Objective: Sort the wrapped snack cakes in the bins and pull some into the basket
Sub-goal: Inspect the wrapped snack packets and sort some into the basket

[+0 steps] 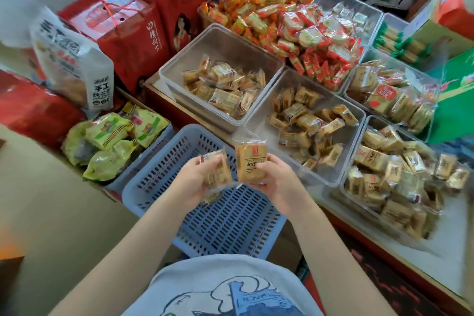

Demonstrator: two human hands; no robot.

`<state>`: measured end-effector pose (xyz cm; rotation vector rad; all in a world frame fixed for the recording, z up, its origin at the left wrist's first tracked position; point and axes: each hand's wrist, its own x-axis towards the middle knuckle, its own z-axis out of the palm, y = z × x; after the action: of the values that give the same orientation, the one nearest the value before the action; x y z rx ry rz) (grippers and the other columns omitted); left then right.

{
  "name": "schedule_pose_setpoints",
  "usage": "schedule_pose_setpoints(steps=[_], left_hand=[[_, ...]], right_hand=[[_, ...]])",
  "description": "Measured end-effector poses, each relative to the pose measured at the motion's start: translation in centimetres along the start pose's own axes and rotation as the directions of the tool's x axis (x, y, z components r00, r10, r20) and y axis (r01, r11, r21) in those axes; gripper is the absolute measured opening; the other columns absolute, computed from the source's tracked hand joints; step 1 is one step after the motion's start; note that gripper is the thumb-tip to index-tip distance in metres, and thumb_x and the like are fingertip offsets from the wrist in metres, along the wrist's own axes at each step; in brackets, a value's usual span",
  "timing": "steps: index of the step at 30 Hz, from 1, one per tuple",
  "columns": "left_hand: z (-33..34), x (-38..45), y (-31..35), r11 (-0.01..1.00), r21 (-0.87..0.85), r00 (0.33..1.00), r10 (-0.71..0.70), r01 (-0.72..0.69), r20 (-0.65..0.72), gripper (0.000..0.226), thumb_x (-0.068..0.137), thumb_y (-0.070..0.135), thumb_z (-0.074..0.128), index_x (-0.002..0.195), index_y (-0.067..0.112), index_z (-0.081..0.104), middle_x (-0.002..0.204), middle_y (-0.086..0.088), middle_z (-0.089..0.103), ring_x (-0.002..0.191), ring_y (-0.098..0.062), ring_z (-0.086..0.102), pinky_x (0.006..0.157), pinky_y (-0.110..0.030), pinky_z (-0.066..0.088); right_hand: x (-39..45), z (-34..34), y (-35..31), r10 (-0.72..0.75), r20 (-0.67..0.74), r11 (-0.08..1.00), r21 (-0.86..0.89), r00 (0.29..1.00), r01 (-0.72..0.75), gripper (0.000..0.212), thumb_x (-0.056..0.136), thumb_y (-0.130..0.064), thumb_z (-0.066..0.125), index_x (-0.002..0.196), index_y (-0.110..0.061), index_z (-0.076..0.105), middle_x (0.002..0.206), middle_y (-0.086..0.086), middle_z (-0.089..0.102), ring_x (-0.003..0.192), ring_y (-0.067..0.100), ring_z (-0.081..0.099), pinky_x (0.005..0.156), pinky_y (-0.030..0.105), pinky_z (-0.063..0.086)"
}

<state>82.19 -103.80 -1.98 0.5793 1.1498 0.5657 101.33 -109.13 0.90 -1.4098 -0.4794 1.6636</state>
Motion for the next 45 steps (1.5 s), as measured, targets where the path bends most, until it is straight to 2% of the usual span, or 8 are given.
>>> schedule_pose_setpoints(steps=[6,10,14,20,26,33,40,45], left_hand=[[0.1,-2.9,-1.2,0.998,0.064,0.999,0.010,-0.014,0.054,0.029,0.102,0.017,0.059,0.127,0.002,0.061,0.110,-0.015,0.076,0.093,-0.027,0.076,0.073,-0.035,0.063],[0.3,-3.8,-2.1,0.996,0.057,0.995,0.067,-0.071,0.068,0.064,0.087,0.036,0.080,0.137,0.008,0.052,0.125,-0.021,0.069,0.106,-0.036,0.073,0.076,-0.042,0.063],[-0.3,-4.5,-3.1,0.992,-0.038,0.992,0.118,-0.116,0.050,0.076,0.081,0.036,0.085,0.140,0.004,0.049,0.130,-0.026,0.066,0.112,-0.043,0.069,0.080,-0.049,0.061],[-0.7,-5.9,-4.0,0.974,-0.203,0.995,0.095,-0.097,-0.018,0.066,0.085,0.029,0.074,0.140,0.002,0.050,0.125,-0.020,0.070,0.104,-0.033,0.073,0.073,-0.041,0.062],[-0.7,-7.1,-3.7,0.986,-0.110,0.992,0.122,-0.124,-0.028,0.040,0.101,0.046,0.053,0.119,0.012,0.062,0.113,-0.016,0.075,0.100,-0.030,0.074,0.086,-0.048,0.061],[-0.8,-7.4,-4.6,0.980,0.008,0.977,0.200,-0.200,-0.080,0.025,0.100,0.034,0.061,0.114,0.017,0.050,0.109,-0.011,0.073,0.093,-0.022,0.074,0.082,-0.049,0.062],[-0.7,-6.8,-4.2,0.994,-0.022,0.987,0.104,-0.108,-0.119,0.059,0.089,0.055,0.066,0.130,0.014,0.055,0.116,-0.012,0.075,0.105,-0.029,0.074,0.092,-0.058,0.059],[-0.9,-6.4,-4.4,0.993,0.070,0.990,0.100,-0.093,-0.104,0.031,0.099,0.021,0.067,0.127,0.012,0.056,0.121,-0.016,0.072,0.102,-0.030,0.074,0.092,-0.055,0.059]], right_hand=[[-2.0,1.5,1.4,0.041,-0.029,0.997,-0.068,0.999,-0.042,0.032,0.106,-0.012,0.033,0.120,-0.011,0.062,0.110,0.013,0.073,0.099,0.026,0.069,0.087,0.045,0.056],[-3.0,2.0,2.4,-0.048,0.063,0.931,-0.359,0.997,0.067,0.029,0.108,-0.019,0.044,0.130,-0.026,0.061,0.114,0.006,0.074,0.101,0.022,0.070,0.080,0.036,0.056],[-3.8,1.8,3.3,-0.108,0.128,0.950,-0.279,0.986,0.140,0.032,0.101,-0.019,0.062,0.132,-0.016,0.061,0.114,0.012,0.074,0.103,0.023,0.073,0.084,0.033,0.061],[-4.6,1.5,3.9,-0.132,0.014,0.971,-0.199,0.991,0.132,0.024,0.095,-0.015,0.070,0.114,-0.002,0.066,0.097,0.013,0.074,0.076,0.015,0.067,0.073,0.028,0.058],[-4.6,1.9,4.0,-0.188,-0.114,0.969,-0.183,0.976,0.165,0.010,0.098,-0.008,0.064,0.103,-0.007,0.073,0.101,0.014,0.077,0.098,0.030,0.072,0.089,0.041,0.061],[-4.5,2.8,3.7,-0.169,-0.243,0.978,-0.164,0.955,0.131,0.014,0.106,-0.014,0.053,0.108,-0.004,0.063,0.102,0.012,0.074,0.087,0.017,0.075,0.067,0.030,0.062],[-4.5,2.8,3.8,-0.181,-0.251,0.966,-0.225,0.951,0.125,0.011,0.106,-0.010,0.052,0.111,-0.002,0.057,0.109,0.017,0.070,0.092,0.021,0.074,0.069,0.027,0.062],[-4.9,2.9,4.0,-0.271,-0.138,0.882,-0.432,0.953,0.188,0.021,0.099,-0.009,0.061,0.115,-0.019,0.052,0.108,0.004,0.061,0.095,0.012,0.064,0.080,0.024,0.058]])
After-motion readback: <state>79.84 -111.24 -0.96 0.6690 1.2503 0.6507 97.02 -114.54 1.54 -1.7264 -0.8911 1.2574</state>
